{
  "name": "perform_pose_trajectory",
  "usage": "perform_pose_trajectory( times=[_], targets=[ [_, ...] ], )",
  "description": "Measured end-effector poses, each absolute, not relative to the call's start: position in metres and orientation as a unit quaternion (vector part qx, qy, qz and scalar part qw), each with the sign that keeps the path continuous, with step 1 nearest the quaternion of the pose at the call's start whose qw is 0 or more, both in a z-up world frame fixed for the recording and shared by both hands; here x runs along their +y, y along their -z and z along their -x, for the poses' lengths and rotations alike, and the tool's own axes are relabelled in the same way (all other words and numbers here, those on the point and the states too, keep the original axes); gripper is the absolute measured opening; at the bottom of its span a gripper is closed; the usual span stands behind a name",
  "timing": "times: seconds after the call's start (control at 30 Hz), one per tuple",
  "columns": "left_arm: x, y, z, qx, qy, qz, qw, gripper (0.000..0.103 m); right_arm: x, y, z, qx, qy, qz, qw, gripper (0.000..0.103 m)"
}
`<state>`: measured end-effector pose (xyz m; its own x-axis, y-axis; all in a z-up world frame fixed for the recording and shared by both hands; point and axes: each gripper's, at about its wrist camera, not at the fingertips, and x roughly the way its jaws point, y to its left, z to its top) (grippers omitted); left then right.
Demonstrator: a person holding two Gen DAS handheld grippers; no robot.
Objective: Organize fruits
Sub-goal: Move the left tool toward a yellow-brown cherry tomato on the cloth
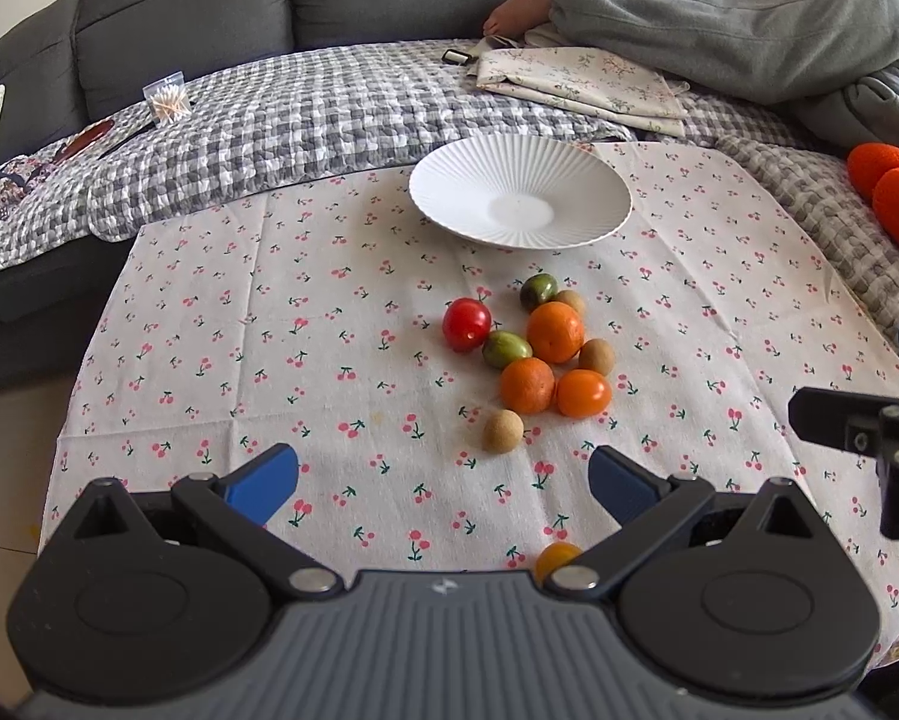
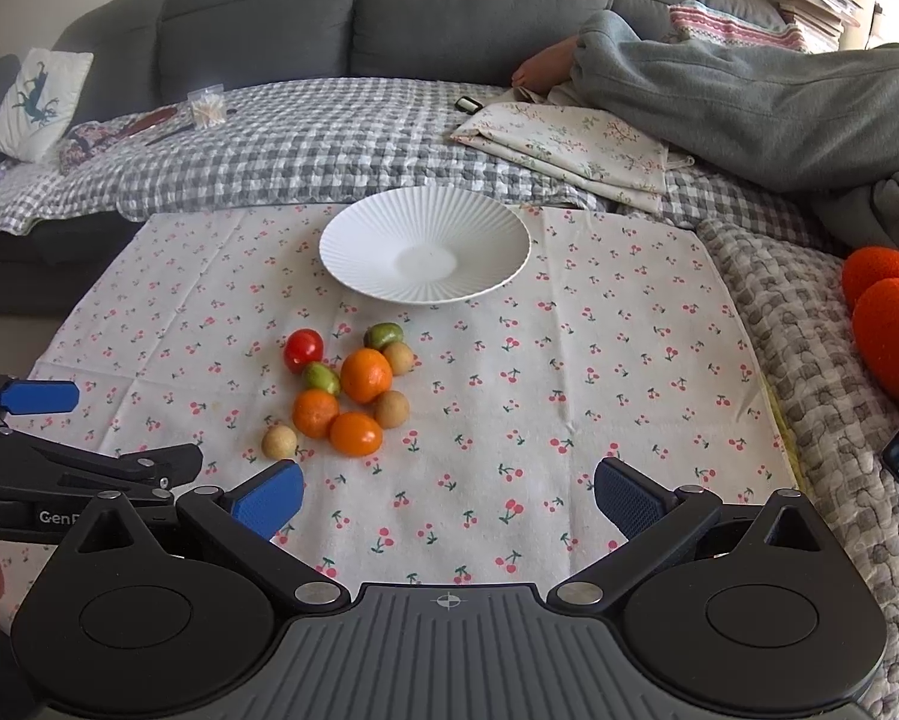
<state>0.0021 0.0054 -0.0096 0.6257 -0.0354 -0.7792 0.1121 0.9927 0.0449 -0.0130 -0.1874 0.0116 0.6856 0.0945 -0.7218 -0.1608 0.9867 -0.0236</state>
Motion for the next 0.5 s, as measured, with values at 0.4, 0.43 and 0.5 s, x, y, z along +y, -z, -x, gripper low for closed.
perform_pose_trajectory(
  times=[0.4, 0.43, 0.5],
  targets=[
    [0.009, 0.020, -0.003, 0.449, 0.046, -0.044, 0.891, 0.102, -0.191, -0.009, 0.009, 0.400, -0.075, 0.036, 0.913, 0.103],
    [0.009, 0.021, -0.003, 0.450, 0.046, -0.045, 0.891, 0.102, -0.190, -0.008, 0.009, 0.403, -0.077, 0.035, 0.911, 0.103],
    [0.008, 0.023, -0.003, 0.452, 0.048, -0.046, 0.890, 0.102, -0.190, -0.007, 0.009, 0.405, -0.080, 0.035, 0.910, 0.103]
  ],
)
